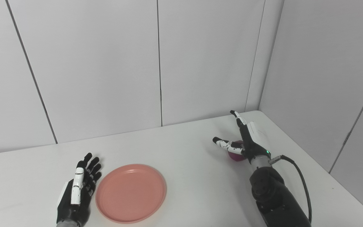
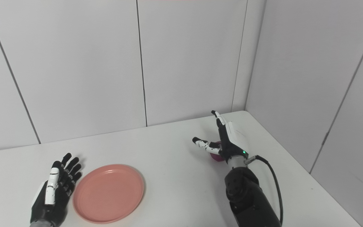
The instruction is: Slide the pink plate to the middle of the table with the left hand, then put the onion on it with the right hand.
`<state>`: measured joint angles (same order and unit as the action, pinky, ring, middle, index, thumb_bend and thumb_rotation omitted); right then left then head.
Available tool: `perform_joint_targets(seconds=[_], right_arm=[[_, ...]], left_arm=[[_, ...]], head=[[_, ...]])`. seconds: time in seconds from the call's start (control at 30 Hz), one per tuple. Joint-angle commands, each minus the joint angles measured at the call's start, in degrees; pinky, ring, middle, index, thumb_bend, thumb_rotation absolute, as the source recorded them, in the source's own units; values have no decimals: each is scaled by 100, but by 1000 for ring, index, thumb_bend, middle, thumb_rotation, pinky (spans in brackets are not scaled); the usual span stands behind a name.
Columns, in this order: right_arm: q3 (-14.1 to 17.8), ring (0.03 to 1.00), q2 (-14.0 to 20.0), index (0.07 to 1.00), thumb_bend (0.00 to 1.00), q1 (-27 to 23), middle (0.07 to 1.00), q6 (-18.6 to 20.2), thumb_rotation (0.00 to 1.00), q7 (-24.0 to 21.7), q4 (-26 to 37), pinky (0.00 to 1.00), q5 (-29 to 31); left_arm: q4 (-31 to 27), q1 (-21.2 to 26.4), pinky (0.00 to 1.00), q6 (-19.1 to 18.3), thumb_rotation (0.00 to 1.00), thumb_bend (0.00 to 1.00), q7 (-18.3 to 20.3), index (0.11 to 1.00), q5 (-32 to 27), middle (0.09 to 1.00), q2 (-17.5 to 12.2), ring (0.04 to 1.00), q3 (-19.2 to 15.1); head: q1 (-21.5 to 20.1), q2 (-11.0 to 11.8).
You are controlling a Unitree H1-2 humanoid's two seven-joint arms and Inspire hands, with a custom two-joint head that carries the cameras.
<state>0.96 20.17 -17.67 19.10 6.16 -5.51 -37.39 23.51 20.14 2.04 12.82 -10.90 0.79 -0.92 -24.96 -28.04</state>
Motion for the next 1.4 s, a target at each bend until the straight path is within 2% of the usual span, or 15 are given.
perform_joint_targets(seconds=[0.0, 0.23, 0.5, 0.67, 0.87, 1.03, 1.13, 1.27, 1.3, 1.37], right_arm=[[-16, 928, 154, 955, 881, -292, 940, 12, 418, 234, 52, 909, -176], [-80, 937, 227, 961, 884, -303, 944, 32, 402, 282, -144, 943, -297], [-112, 931, 277, 961, 889, -315, 941, 88, 413, 225, -398, 937, -225], [-136, 927, 295, 955, 881, -311, 939, 136, 379, 145, -469, 907, -162], [-182, 910, 340, 935, 861, -309, 924, 192, 297, 28, -494, 893, -93], [-166, 881, 316, 890, 866, -301, 893, 222, 194, -16, -511, 831, -2], [-201, 873, 301, 881, 868, -303, 885, 254, 175, -27, -531, 816, 34], [-241, 826, 277, 836, 844, -314, 841, 255, 94, 29, -613, 763, 51], [-251, 775, 267, 802, 820, -317, 802, 256, 47, 56, -632, 720, 49], [-252, 709, 244, 762, 792, -321, 754, 249, 14, 113, -670, 670, 56]], left_arm=[[135, -126, 980, 101, 1000, 507, 115, 962, -88, 962, -95, 969, -37], [108, -134, 979, 73, 1000, 506, 133, 960, -77, 957, -94, 965, -63], [-56, -176, 980, -68, 1000, 510, 150, 960, -83, 959, -109, 965, -46], [-95, -190, 974, -75, 1000, 506, 134, 958, -65, 957, -101, 964, -40], [-45, -184, 988, -51, 1000, 508, 192, 966, -110, 963, -116, 971, -57], [-29, -181, 986, -20, 1000, 513, 235, 965, -93, 962, -124, 971, -63], [-58, -190, 984, -29, 1000, 514, 226, 963, -86, 961, -113, 970, -69], [-158, -211, 978, -73, 1000, 516, 220, 958, -97, 958, -92, 965, -65], [-183, -215, 980, -96, 1000, 515, 209, 959, -86, 959, -90, 967, -60], [-230, -226, 981, -140, 1000, 512, 181, 960, -67, 960, -85, 968, -55]], head=[[-10, -10], [-29, -22], [-88, -49], [-111, -75], [-111, -101], [-115, -124], [-106, -142], [-94, -163], [-92, -169], [-83, -181]])
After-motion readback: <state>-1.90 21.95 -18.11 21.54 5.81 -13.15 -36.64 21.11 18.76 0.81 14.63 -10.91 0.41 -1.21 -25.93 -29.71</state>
